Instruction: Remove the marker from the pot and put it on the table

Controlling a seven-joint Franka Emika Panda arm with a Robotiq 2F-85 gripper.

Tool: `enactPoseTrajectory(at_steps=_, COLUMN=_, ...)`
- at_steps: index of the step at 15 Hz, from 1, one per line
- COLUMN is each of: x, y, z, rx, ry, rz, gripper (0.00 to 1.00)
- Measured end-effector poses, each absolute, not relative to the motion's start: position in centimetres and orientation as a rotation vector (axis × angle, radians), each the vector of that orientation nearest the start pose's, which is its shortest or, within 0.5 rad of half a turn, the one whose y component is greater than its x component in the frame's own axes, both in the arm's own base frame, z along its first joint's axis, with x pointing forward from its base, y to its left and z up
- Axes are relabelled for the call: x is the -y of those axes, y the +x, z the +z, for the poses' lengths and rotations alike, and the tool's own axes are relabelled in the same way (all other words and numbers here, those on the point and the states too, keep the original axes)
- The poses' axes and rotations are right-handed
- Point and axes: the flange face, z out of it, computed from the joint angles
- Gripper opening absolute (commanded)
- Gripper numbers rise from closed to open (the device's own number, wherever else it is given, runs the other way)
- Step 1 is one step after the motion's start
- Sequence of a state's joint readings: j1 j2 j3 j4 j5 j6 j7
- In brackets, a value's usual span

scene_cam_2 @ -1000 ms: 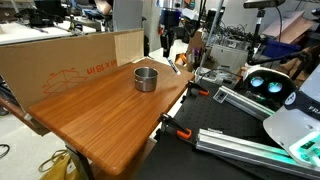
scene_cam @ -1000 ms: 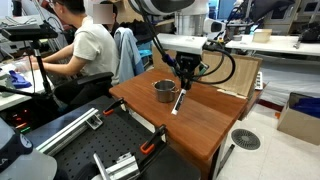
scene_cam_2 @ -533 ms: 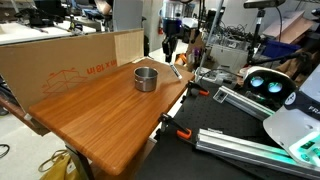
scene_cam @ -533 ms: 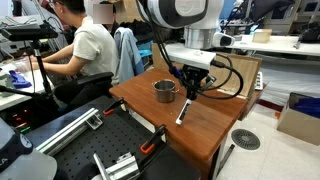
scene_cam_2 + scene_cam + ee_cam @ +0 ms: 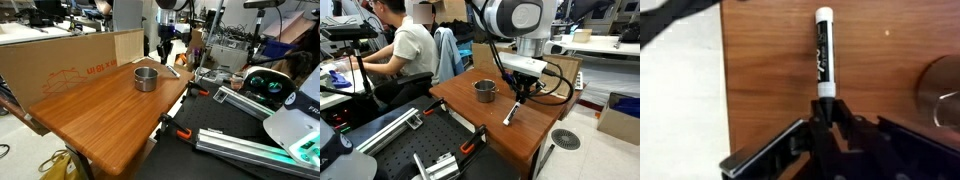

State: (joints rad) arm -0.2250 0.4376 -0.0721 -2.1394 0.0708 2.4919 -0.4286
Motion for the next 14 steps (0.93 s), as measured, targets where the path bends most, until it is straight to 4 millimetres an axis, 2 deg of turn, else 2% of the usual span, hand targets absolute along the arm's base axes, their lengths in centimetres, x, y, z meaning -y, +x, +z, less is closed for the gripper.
enactPoseTrajectory(at_steps=9, x=17.0, y=58.2, z=15.3, rx=0.111, ry=-3.085, rz=0.195, gripper=0.05)
enactPoseTrajectory(at_steps=10, x=17.1, y=58.6, z=14.9, rx=0.111, ry=-3.084, rz=0.204, gripper=0.45)
enactPoseTrajectory(at_steps=11, x=17.1, y=58.9, z=14.5, rx=0.111, ry=-3.083, rz=0.215, gripper=0.46)
enactPoseTrajectory(at_steps=14, x=17.3, y=59.8, z=14.4, rx=0.117, ry=-3.086, rz=0.237, gripper=0.65)
